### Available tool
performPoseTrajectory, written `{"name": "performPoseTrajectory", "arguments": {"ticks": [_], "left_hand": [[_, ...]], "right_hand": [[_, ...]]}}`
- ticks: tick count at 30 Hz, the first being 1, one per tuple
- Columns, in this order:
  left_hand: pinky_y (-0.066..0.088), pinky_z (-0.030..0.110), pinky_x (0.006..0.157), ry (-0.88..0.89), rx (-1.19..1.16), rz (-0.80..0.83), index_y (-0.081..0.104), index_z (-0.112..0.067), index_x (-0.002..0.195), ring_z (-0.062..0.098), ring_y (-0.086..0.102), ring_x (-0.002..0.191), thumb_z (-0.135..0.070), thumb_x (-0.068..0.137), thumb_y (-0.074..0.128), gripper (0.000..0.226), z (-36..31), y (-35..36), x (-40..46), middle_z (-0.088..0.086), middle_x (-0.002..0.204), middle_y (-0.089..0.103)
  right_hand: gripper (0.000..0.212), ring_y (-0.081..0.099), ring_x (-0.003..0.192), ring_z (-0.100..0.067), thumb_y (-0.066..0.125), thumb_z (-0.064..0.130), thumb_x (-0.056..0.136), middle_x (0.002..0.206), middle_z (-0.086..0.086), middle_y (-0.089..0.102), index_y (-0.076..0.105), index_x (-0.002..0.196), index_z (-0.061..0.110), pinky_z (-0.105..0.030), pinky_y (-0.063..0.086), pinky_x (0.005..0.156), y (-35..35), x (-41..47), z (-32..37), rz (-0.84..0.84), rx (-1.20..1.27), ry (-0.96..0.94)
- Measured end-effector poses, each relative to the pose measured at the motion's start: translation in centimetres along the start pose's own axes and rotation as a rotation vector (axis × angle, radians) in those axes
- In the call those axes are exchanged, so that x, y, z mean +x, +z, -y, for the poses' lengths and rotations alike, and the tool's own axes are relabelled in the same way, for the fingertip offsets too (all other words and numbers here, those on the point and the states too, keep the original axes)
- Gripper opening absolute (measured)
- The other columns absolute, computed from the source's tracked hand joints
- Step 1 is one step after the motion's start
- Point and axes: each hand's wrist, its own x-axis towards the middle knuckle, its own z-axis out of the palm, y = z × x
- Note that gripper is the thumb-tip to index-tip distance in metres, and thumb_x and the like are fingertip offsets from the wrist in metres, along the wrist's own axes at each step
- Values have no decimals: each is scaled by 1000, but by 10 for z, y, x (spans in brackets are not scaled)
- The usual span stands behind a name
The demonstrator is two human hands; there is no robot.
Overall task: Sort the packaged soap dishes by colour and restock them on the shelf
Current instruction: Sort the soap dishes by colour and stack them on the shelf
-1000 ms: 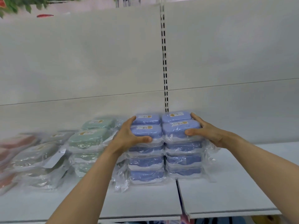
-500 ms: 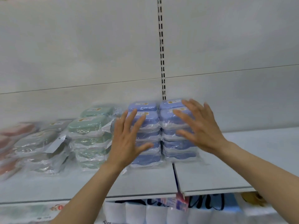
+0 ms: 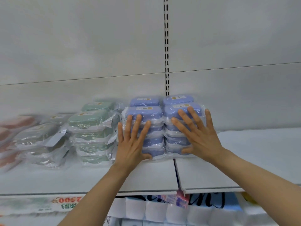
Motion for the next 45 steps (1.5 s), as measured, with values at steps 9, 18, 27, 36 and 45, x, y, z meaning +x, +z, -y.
{"name": "performPoseTrajectory", "arguments": {"ticks": [9,18,27,36,45], "left_hand": [[8,62,118,14,24,-53,4,-25,158,37,1,151,-82,64,62,125,10,2,21,9,165,1],[10,60,120,38,107,16,18,-13,157,35,9,151,-79,75,56,112,0,-5,16,13,164,10],[14,62,117,24,83,46,25,-12,155,32,16,150,-76,85,37,96,-6,-24,19,13,162,19],[7,52,117,-50,-68,104,38,-15,147,26,19,145,-71,84,33,84,-9,-50,27,11,156,34],[11,39,121,-330,-427,-38,40,-18,147,23,20,147,-58,96,34,66,115,-99,26,5,159,27]], "right_hand": [[115,17,147,-37,71,70,65,161,-10,13,15,155,26,-73,19,106,8,9,-2,-62,-30,16],[106,15,147,-39,59,74,74,162,-13,14,20,155,18,-74,15,107,1,9,4,-41,-42,-4],[88,17,148,-35,42,71,84,161,-11,17,26,154,19,-73,16,107,-13,11,1,51,46,-7],[74,32,142,-31,37,64,88,156,-9,30,40,146,19,-67,20,109,-32,26,3,7,210,28],[69,29,143,-29,27,64,92,156,-8,31,34,147,24,-66,19,112,-53,89,54,32,292,24]]}}
